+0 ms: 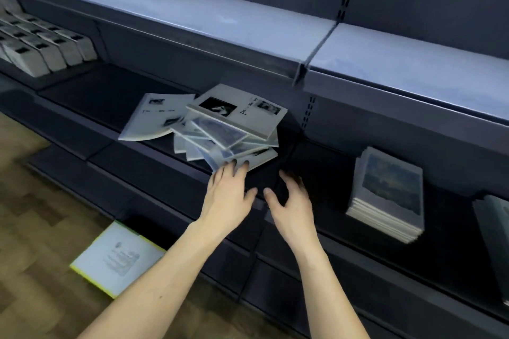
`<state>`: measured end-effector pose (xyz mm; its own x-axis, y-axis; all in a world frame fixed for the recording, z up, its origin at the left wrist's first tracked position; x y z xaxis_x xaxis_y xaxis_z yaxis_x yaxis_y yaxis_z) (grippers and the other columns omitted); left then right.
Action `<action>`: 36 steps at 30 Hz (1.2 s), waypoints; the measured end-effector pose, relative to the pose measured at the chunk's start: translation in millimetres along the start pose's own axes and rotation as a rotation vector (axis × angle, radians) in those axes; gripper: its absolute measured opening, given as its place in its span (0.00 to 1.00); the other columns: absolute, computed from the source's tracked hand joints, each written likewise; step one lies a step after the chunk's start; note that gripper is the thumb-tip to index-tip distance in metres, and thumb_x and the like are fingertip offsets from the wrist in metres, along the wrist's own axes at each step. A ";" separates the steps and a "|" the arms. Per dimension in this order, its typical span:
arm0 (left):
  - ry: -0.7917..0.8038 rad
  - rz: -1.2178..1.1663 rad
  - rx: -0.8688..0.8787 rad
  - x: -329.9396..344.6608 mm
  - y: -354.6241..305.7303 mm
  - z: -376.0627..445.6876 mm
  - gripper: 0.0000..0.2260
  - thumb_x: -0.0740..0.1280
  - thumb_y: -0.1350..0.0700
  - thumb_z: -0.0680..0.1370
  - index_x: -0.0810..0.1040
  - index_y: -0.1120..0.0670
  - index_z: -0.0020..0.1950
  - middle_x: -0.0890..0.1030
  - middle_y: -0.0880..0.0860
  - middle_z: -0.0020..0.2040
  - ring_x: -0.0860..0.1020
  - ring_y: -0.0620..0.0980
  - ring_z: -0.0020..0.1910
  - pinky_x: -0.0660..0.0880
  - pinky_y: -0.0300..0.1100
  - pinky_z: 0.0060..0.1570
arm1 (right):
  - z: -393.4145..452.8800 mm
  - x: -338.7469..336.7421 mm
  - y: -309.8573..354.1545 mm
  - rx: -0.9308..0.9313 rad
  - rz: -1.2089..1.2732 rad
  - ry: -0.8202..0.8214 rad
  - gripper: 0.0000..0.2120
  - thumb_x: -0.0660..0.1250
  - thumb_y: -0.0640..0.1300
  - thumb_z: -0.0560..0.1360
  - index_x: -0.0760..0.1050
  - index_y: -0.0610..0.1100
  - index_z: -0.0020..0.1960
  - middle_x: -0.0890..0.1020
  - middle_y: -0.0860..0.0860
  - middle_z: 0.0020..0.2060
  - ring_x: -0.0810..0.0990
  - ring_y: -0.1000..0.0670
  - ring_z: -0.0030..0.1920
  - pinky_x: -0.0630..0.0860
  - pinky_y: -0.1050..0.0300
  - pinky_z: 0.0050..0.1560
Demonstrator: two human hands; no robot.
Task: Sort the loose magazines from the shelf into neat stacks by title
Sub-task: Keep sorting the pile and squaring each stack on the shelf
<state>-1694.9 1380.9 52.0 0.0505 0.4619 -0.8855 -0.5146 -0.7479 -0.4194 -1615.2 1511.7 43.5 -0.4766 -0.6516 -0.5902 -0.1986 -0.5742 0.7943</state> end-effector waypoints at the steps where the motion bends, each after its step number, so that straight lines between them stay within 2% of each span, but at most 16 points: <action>1: -0.005 0.003 0.003 -5.4 9.7 2.4 0.29 0.62 0.46 0.80 0.59 0.52 0.78 0.63 0.56 0.76 0.60 0.55 0.75 0.56 0.50 0.75 | 2.7 7.6 9.1 -0.004 0.007 -0.001 0.26 0.66 0.52 0.79 0.67 0.47 0.75 0.70 0.52 0.72 0.65 0.53 0.73 0.62 0.57 0.72; 3: -0.013 0.003 0.015 -13.7 26.3 7.1 0.28 0.62 0.46 0.80 0.59 0.52 0.78 0.63 0.55 0.75 0.60 0.55 0.75 0.56 0.50 0.75 | 7.3 20.8 24.7 -0.010 0.037 -0.014 0.25 0.67 0.50 0.79 0.68 0.48 0.74 0.71 0.55 0.68 0.67 0.57 0.69 0.61 0.62 0.68; 6: -0.015 0.004 0.036 -23.2 48.8 14.8 0.28 0.63 0.47 0.79 0.60 0.51 0.77 0.63 0.55 0.75 0.60 0.54 0.75 0.57 0.50 0.74 | 13.5 42.5 44.3 0.002 0.086 -0.038 0.22 0.67 0.48 0.79 0.69 0.50 0.72 0.71 0.60 0.62 0.67 0.62 0.64 0.63 0.64 0.64; 9: -0.035 -0.002 0.061 -33.2 67.2 22.1 0.28 0.64 0.48 0.79 0.61 0.51 0.76 0.65 0.55 0.74 0.62 0.54 0.74 0.59 0.49 0.74 | 18.3 59.6 55.6 0.018 0.092 -0.057 0.22 0.67 0.48 0.79 0.70 0.50 0.72 0.72 0.58 0.64 0.68 0.60 0.64 0.65 0.62 0.65; 13: -0.021 -0.015 0.085 -38.9 89.8 29.5 0.26 0.64 0.48 0.79 0.63 0.51 0.75 0.65 0.54 0.74 0.61 0.54 0.74 0.58 0.48 0.73 | 18.3 77.1 62.0 0.065 0.111 -0.099 0.21 0.66 0.48 0.79 0.70 0.50 0.71 0.72 0.59 0.63 0.68 0.63 0.61 0.63 0.70 0.59; 15: -0.010 -0.039 0.104 -38.7 99.1 32.6 0.25 0.64 0.48 0.79 0.63 0.51 0.75 0.65 0.54 0.74 0.61 0.54 0.74 0.59 0.49 0.73 | 17.0 87.2 63.3 0.090 0.101 -0.128 0.21 0.66 0.48 0.79 0.69 0.49 0.72 0.72 0.57 0.66 0.69 0.61 0.64 0.64 0.67 0.62; 18: 0.004 -0.079 0.117 -34.8 112.9 34.7 0.25 0.64 0.50 0.79 0.64 0.51 0.74 0.67 0.54 0.73 0.62 0.54 0.74 0.61 0.51 0.73 | 15.1 105.7 59.8 0.115 0.085 -0.142 0.22 0.66 0.48 0.79 0.69 0.49 0.72 0.71 0.54 0.69 0.69 0.56 0.69 0.69 0.54 0.69; 20: 0.031 -0.101 0.104 -30.0 122.9 36.8 0.25 0.65 0.50 0.79 0.64 0.51 0.75 0.67 0.53 0.73 0.62 0.54 0.74 0.62 0.52 0.73 | 15.4 115.3 58.3 0.137 0.077 -0.155 0.22 0.66 0.49 0.79 0.69 0.50 0.72 0.70 0.54 0.70 0.69 0.55 0.70 0.71 0.47 0.69; 22: 0.041 -0.121 0.089 -26.1 130.9 41.8 0.25 0.65 0.50 0.79 0.65 0.51 0.75 0.67 0.54 0.72 0.62 0.54 0.74 0.63 0.53 0.72 | 17.6 118.7 57.8 0.137 0.060 -0.162 0.23 0.66 0.48 0.79 0.69 0.50 0.72 0.69 0.53 0.70 0.68 0.56 0.70 0.70 0.48 0.69; 26: 0.030 -0.153 0.055 -23.3 134.5 57.3 0.23 0.66 0.50 0.78 0.67 0.50 0.73 0.69 0.54 0.70 0.64 0.54 0.72 0.66 0.53 0.70 | 37.3 111.4 56.1 0.093 0.013 -0.185 0.22 0.66 0.45 0.79 0.69 0.48 0.72 0.69 0.54 0.70 0.67 0.57 0.69 0.64 0.61 0.69; 31: 0.017 -0.178 0.036 -26.5 140.5 74.5 0.20 0.67 0.51 0.77 0.70 0.49 0.68 0.70 0.52 0.67 0.67 0.53 0.69 0.71 0.51 0.65 | 77.3 103.2 46.3 0.146 0.085 -0.262 0.27 0.68 0.45 0.78 0.65 0.48 0.75 0.65 0.52 0.75 0.63 0.53 0.75 0.65 0.54 0.73; 34: -0.062 -0.158 0.001 -33.6 144.3 97.0 0.19 0.68 0.52 0.77 0.72 0.51 0.68 0.74 0.54 0.64 0.70 0.54 0.64 0.74 0.49 0.58 | 100.3 101.9 44.6 0.126 0.078 -0.274 0.31 0.69 0.40 0.77 0.63 0.50 0.77 0.58 0.52 0.78 0.55 0.54 0.78 0.60 0.56 0.74; 36: -0.111 -0.132 -0.039 -39.5 144.3 112.5 0.20 0.68 0.53 0.77 0.72 0.52 0.69 0.75 0.55 0.62 0.72 0.55 0.62 0.74 0.48 0.56 | 117.2 101.1 42.1 0.099 0.066 -0.285 0.34 0.69 0.35 0.75 0.63 0.48 0.77 0.56 0.51 0.79 0.50 0.51 0.79 0.59 0.51 0.75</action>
<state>-1867.4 1308.4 49.0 0.0191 0.6054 -0.7957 -0.4760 -0.6943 -0.5397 -1772.1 1479.8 34.2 -0.7093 -0.5124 -0.4840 -0.2350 -0.4755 0.8477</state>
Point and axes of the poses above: each hand's wrist, its own z-axis towards the middle knuckle, its own x-axis out of the palm, y = z × x, the point moved 4 cm from there along z, towards the middle knuckle
